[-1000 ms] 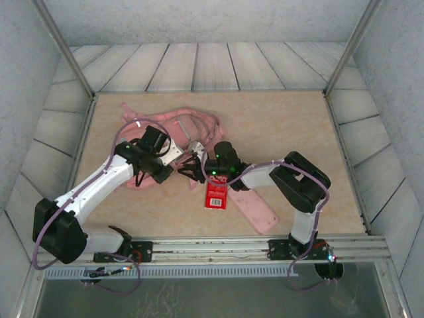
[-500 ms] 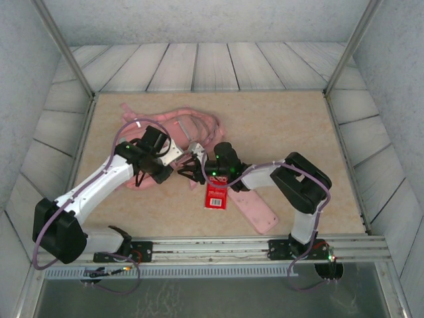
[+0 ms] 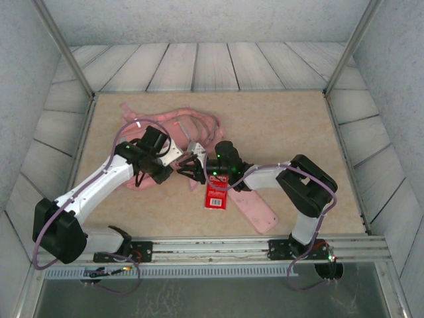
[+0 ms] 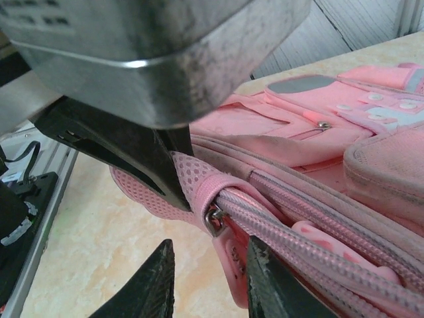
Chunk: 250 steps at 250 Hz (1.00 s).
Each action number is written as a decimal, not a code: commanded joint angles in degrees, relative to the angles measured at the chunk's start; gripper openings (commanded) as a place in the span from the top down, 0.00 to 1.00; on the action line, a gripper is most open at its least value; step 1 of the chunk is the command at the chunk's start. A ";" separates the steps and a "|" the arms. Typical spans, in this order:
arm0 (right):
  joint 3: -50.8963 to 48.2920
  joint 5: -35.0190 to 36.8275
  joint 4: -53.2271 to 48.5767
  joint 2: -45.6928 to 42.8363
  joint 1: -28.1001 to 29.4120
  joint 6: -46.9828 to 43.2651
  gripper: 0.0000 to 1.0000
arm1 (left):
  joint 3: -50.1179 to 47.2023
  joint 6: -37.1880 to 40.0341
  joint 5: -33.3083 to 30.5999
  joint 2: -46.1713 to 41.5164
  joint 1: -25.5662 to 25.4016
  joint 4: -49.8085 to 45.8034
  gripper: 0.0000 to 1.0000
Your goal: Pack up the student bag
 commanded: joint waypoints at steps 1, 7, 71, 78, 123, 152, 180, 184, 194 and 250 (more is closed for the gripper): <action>1.25 -1.40 -1.62 -0.57 0.35 -2.24 0.70 | 0.91 0.79 1.54 -1.36 -0.24 0.88 1.00; 1.42 -1.07 -1.81 -0.38 0.36 -2.41 0.70 | 0.98 0.86 1.55 -1.35 -0.24 0.81 1.00; 3.88 1.91 -4.95 1.58 0.80 -3.95 0.73 | 1.03 1.04 1.72 -1.44 -0.23 0.27 1.00; 4.33 2.39 -5.83 1.83 0.95 -4.32 0.74 | 1.01 1.07 1.73 -1.46 -0.25 0.20 1.00; 6.03 3.64 -8.55 2.24 1.03 -5.14 0.80 | 1.03 1.04 1.58 -1.81 -0.20 -0.09 1.00; 6.58 4.13 -9.94 2.39 1.06 -5.18 0.85 | 0.99 1.13 1.16 -1.99 -0.25 -0.26 1.00; 6.89 4.89 -12.14 1.54 1.10 -5.02 0.93 | 0.56 1.46 -0.05 -2.58 -0.14 -0.15 1.00; 6.84 5.13 -12.40 1.30 1.06 -4.82 0.94 | 0.42 1.47 -0.39 -2.75 -0.08 -0.05 1.00; 6.35 5.74 -12.97 0.63 1.11 -4.34 0.95 | 0.17 1.42 -1.04 -3.02 0.08 0.17 1.00; 3.24 12.52 -22.31 -6.91 1.00 -2.07 1.00 | -2.38 2.01 -6.07 -4.94 1.50 4.11 1.00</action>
